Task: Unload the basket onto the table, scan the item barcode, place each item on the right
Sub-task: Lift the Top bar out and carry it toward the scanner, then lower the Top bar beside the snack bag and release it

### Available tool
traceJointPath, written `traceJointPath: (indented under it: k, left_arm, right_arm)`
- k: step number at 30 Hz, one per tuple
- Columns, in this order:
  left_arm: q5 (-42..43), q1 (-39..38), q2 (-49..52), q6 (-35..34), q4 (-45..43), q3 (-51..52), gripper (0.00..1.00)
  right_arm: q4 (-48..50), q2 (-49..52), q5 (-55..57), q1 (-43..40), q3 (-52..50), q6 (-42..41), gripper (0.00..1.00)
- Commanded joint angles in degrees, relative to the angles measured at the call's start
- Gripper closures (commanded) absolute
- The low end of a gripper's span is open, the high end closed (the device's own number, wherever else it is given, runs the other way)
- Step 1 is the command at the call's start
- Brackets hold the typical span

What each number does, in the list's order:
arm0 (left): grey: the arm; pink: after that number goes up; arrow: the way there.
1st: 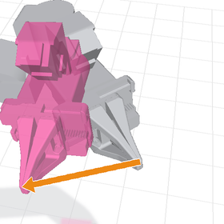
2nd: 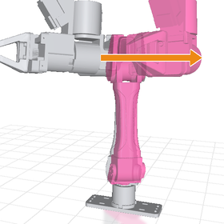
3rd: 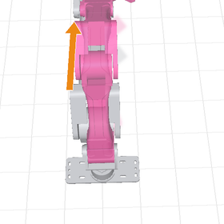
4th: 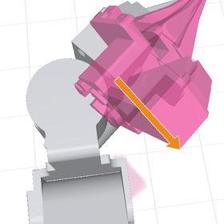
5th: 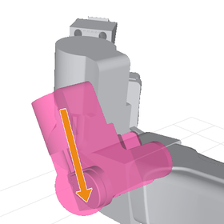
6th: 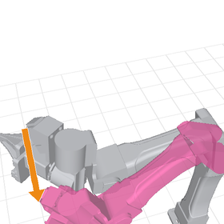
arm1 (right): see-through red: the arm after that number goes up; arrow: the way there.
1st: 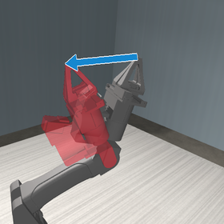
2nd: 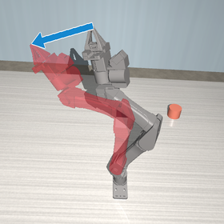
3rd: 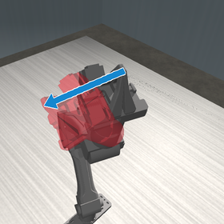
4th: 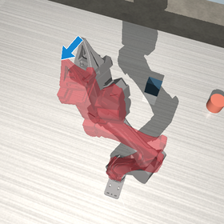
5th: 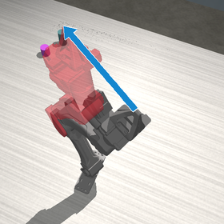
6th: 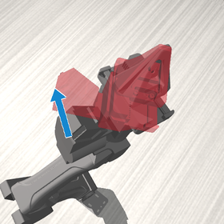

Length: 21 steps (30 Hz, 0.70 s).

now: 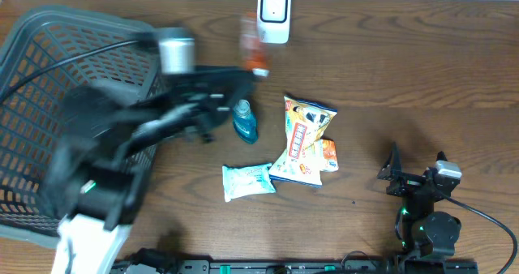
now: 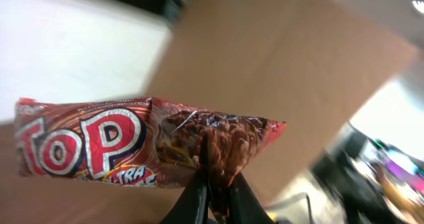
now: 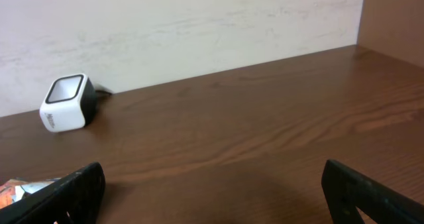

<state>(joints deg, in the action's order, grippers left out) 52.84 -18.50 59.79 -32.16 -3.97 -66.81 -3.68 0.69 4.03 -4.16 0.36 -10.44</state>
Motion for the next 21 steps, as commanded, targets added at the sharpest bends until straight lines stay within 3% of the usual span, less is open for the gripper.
traceJointPath:
  k: [1,10,21]
  left_arm:
    - [1.6,-8.13,7.96,7.08,-3.67,-0.28,0.93]
    - [0.98,-17.07,29.79,6.99,-20.33,-0.28,0.93]
    - [-15.56,-23.89,43.67,6.43,-19.12,-0.28,0.93]
  right_arm:
    - [-0.26,-0.31,-0.11,0.09,-0.04,0.42,0.01]
    - [-0.24,-0.31,-0.11,0.09,-0.04,0.42,0.01]
    - [-0.26,-0.31,-0.11,0.09,-0.04,0.39,0.01]
